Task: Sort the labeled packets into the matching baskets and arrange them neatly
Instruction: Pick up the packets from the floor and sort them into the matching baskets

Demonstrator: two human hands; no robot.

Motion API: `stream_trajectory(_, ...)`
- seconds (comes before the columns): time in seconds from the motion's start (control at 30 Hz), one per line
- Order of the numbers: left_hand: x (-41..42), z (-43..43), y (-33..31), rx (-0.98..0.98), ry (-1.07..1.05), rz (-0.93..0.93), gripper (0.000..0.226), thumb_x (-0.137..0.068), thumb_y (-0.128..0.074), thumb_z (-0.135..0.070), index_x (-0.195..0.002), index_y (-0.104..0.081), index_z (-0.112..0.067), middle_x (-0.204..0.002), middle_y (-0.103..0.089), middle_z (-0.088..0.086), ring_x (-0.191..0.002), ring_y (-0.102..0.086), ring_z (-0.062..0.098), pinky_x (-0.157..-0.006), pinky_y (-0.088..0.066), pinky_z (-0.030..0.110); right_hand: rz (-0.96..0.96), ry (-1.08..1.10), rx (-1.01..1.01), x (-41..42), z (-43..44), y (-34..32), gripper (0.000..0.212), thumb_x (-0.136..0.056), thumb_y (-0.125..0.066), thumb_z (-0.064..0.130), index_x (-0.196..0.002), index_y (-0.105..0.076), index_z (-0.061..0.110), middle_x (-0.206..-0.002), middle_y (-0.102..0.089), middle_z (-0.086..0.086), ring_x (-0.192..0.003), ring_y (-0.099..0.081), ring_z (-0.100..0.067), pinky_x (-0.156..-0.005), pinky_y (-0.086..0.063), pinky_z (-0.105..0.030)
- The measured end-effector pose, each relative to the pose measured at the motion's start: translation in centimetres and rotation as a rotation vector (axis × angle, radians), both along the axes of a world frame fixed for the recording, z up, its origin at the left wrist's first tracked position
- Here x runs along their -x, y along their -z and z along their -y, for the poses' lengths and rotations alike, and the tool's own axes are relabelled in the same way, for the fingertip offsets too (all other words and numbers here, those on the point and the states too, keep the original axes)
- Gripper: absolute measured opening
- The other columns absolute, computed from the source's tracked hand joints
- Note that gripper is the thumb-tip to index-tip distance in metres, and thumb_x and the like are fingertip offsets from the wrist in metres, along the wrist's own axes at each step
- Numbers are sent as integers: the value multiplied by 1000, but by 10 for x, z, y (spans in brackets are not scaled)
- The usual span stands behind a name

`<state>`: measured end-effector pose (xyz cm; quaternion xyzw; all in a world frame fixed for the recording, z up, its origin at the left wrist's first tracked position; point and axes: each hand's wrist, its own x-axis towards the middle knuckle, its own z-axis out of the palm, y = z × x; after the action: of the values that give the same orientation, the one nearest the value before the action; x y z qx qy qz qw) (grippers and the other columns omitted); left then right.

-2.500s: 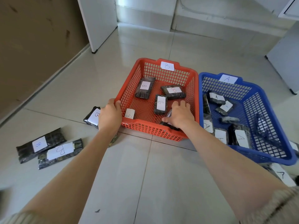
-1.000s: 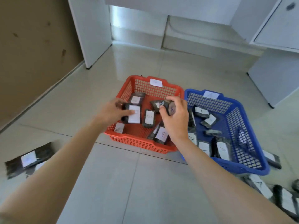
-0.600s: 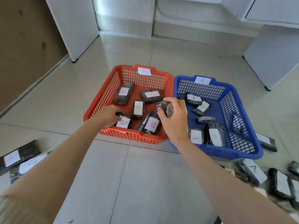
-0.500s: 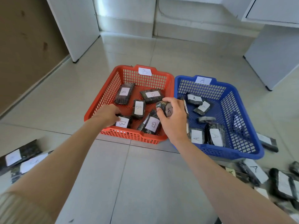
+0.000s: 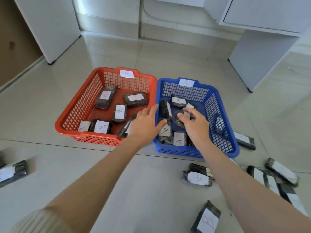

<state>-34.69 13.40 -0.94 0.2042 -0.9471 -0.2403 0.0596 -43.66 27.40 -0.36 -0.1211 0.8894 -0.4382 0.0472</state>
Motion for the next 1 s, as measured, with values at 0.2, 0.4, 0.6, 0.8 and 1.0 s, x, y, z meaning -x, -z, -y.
stream_trajectory(0.2, 3, -8, 20, -6, -24, 31, 59, -99, -35, -40, -150, -15, -18, -149, -24, 11, -134, -28, 31, -103, -38, 45, 65, -321, -606, 11, -20, 6, 41, -73, -67, 60, -91, -64, 24, -103, -64, -3, -110, -49, -23, -82, -49, -39)
stream_trajectory(0.4, -7, -7, 16, 38, -40, 7, 52, -99, -34, -41, -146, -28, -19, -144, -37, 6, -131, -33, 27, -103, -36, 44, 36, -197, -664, 4, -18, 12, 37, -85, -57, 56, -93, -67, 22, -112, -63, -12, -124, -39, -34, -92, -45, -44)
stream_trajectory(0.6, -92, -14, 9, 236, 136, -281, 37, -90, -39, -38, -112, -61, -17, -111, -59, 0, -107, -52, 23, -83, -44, 41, -464, -123, -190, -50, -18, -2, 20, -89, -59, 35, -90, -64, 16, -92, -63, 0, -100, -45, -24, -79, -44, -40)
stream_trajectory(0.8, -160, -31, 12, 275, 366, -2, 34, -94, -42, -41, -116, -59, -22, -114, -58, -6, -112, -50, 17, -91, -37, 32, -537, -94, -191, -114, -74, 36, 12, -82, -65, 16, -92, -61, 9, -87, -60, -5, -91, -51, -25, -73, -49, -40)
stream_trajectory(1.0, -153, -52, 5, 2, 239, 99, 21, -94, -50, -34, -112, -58, -25, -95, -61, -13, -92, -57, 10, -82, -48, 31, -278, -237, -790, -115, -116, 56, 42, -93, -51, 33, -130, -45, 15, -132, -47, -5, -124, -42, -23, -98, -34, -37)
